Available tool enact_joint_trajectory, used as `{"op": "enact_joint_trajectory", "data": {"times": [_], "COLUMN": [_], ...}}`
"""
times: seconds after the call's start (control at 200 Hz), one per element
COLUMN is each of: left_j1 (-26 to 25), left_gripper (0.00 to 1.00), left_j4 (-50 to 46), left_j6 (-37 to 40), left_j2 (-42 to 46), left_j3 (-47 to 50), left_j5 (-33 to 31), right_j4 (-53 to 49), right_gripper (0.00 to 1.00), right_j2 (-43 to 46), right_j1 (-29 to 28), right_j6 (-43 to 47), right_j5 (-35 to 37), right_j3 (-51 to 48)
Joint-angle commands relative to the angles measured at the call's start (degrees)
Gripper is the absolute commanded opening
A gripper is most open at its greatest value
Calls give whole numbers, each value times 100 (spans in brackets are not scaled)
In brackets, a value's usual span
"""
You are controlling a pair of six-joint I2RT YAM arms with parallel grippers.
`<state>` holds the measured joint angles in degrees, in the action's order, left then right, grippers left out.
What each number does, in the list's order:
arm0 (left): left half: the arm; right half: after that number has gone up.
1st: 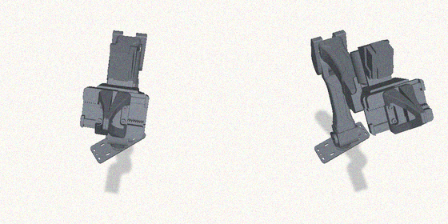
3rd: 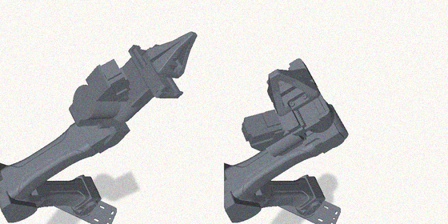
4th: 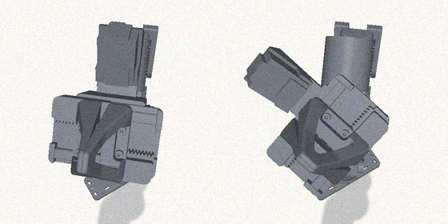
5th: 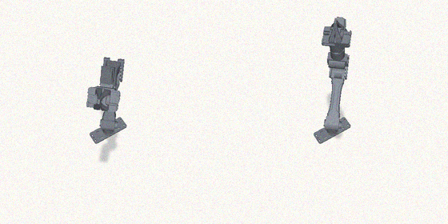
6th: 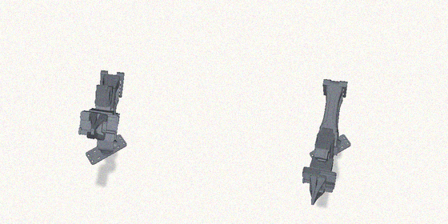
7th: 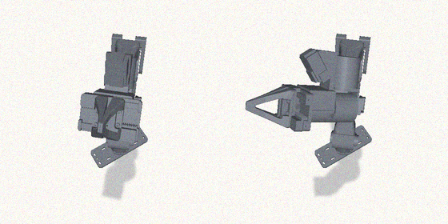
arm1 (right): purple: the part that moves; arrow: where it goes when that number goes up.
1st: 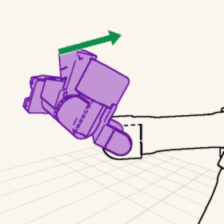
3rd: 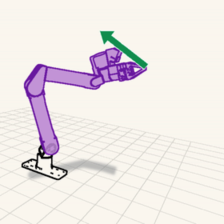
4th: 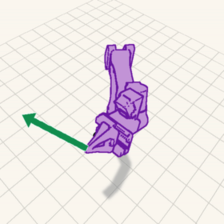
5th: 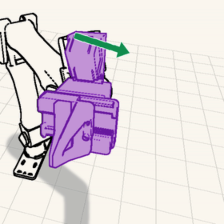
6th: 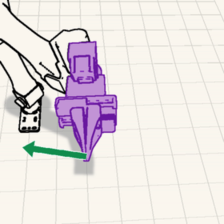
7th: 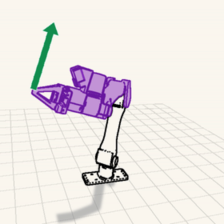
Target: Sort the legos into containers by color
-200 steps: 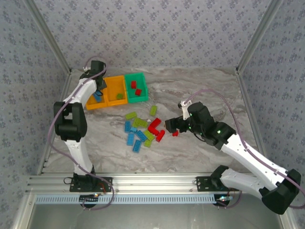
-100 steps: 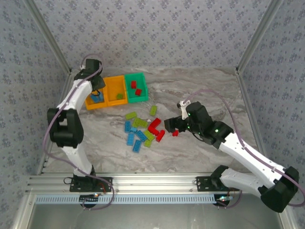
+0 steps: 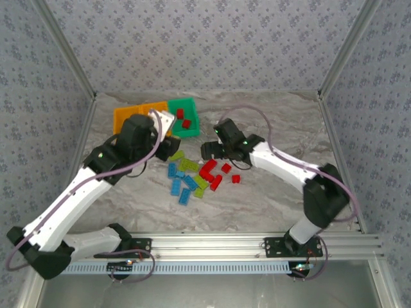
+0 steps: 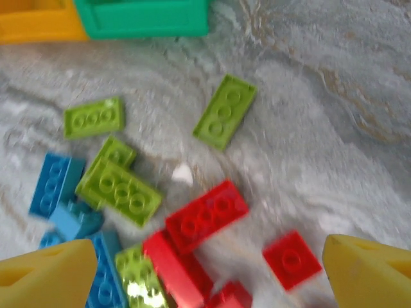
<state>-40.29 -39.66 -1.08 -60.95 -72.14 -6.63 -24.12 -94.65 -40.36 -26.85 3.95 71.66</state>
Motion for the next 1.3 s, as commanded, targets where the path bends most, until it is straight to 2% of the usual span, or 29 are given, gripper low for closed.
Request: {"op": "enact_joint_trajectory", "data": {"times": [0.0,0.085,0.155,0.255,0.34,0.435,0.515,0.605,0.68,0.71,0.815,0.869,0.939,1.034,1.124,1.204,1.294], "left_j1": [-13,-9,-7,-6,-9,-9,-10,-13,-8,-9,-11,10,204,715,1222,1592,1748], "left_gripper": [52,60,76,88,96,99,99,99,99,99,99,99,99,99,98,97,97], "left_j4": [-296,142,382,462,509,451,445,446,475,468,565,795,1089,1335,1596,1689,1638], "left_j6": [1193,1617,2032,2239,2310,2347,2358,2358,2353,2354,2239,1846,1243,830,602,451,377], "left_j2": [524,934,1129,1251,1270,1184,1123,1068,1058,1050,1091,1171,1316,1582,1808,1916,1919], "left_j3": [624,1269,1630,1851,1998,2061,2099,2088,2081,2087,2035,2010,1954,1978,2099,2188,2150], "left_j5": [694,756,913,997,997,949,960,984,954,926,620,-3,-678,-658,-623,-616,-622], "right_j4": [-195,-429,-767,-1230,-1378,-1346,-1211,-1165,-1056,-904,-352,251,1567,3601,4505,4516,4353], "right_gripper": [93,93,90,87,85,79,60,33,16,14,13,13,15,21,23,21,20], "right_j2": [-836,-1637,-2266,-2962,-3273,-3423,-3450,-3397,-3176,-3007,-2273,-1747,-1057,-480,-525,-915,-1525], "right_j1": [19,30,20,-4,-13,4,42,67,47,33,-44,-151,-351,-638,-817,-889,-929], "right_j6": [-443,-576,-641,-703,-760,-840,-839,-784,-723,-700,-516,-226,272,943,1270,1372,1448], "right_j5": [404,701,959,1282,1439,1469,1335,1164,1094,1076,1066,1005,676,67,-283,-466,-518], "right_j3": [796,1493,2065,2717,2914,2868,2752,2686,2539,2442,2005,1667,875,-124,-238,210,870]}}
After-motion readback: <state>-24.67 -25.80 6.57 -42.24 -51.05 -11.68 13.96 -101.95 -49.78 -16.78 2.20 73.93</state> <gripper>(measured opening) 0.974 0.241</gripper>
